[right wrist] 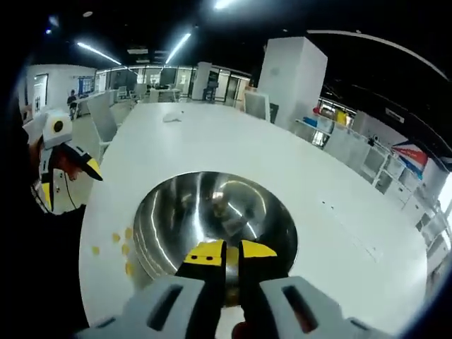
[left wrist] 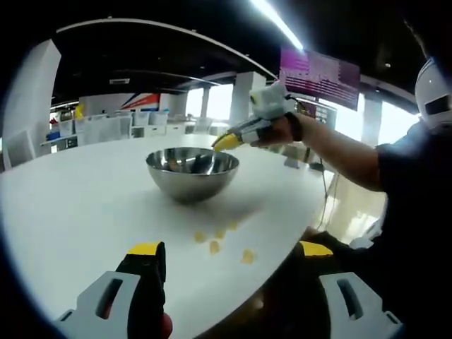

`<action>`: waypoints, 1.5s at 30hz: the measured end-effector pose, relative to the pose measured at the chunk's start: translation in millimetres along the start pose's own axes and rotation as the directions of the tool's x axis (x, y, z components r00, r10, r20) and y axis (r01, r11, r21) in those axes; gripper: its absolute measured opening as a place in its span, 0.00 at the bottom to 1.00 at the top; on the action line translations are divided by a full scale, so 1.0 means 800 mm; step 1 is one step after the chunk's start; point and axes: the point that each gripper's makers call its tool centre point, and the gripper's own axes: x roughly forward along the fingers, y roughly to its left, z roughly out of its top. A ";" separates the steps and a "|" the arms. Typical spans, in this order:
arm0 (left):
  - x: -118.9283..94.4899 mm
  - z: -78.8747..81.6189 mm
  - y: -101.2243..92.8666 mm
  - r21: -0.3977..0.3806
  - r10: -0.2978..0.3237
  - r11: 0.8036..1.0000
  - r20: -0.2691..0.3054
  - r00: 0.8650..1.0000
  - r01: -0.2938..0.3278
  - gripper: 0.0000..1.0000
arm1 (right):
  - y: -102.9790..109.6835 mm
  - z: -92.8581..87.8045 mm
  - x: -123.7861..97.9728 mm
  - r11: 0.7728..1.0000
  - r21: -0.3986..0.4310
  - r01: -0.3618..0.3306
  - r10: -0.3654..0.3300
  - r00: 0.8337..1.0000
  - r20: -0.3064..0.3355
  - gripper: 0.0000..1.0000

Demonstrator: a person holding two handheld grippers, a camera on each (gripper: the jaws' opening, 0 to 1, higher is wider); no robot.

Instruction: Pick up the QQ candy scattered on the table and place it into the stainless steel bowl on the table

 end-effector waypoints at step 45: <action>0.002 0.004 -0.013 0.016 -0.020 1.000 0.006 1.000 0.020 0.75 | 0.047 0.037 -0.102 0.999 -0.017 0.029 -0.026 0.988 0.155 0.20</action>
